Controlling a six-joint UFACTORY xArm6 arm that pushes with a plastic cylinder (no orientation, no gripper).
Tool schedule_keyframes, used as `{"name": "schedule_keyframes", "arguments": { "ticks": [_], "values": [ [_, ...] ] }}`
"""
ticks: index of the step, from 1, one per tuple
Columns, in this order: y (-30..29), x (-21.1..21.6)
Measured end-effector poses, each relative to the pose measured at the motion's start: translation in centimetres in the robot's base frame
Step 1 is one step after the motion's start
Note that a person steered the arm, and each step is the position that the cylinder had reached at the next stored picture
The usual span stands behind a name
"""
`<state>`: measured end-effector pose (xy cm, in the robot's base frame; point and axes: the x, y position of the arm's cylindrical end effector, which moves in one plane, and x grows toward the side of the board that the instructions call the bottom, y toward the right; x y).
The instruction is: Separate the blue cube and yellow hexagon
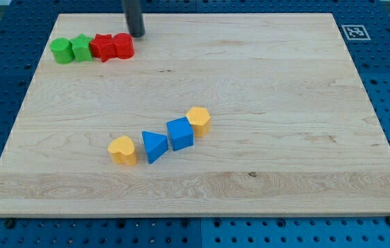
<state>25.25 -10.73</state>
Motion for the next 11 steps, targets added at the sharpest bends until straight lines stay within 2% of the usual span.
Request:
{"name": "schedule_keyframes", "arguments": {
  "ticks": [2,3,6,8,11],
  "values": [
    [5.8,0.0],
    [5.9,1.8],
    [6.2,11.9],
    [8.6,16.1],
    [8.9,23.2]
  ]
}}
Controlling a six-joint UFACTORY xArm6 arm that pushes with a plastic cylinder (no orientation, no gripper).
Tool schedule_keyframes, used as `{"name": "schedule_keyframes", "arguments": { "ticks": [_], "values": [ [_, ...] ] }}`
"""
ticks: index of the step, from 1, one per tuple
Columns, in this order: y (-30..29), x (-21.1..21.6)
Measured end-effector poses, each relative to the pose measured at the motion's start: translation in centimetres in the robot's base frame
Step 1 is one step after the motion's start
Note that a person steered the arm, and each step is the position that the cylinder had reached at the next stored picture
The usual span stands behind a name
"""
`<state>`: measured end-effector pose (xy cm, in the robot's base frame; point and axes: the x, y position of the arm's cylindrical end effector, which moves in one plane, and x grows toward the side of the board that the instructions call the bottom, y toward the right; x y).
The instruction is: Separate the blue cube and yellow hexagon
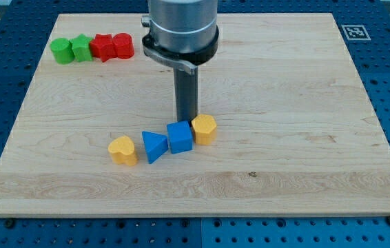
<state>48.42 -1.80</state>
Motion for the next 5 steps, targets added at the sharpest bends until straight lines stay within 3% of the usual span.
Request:
{"name": "schedule_keyframes", "arguments": {
  "ticks": [2,5],
  "values": [
    [0.0,2.7],
    [0.0,2.9]
  ]
}}
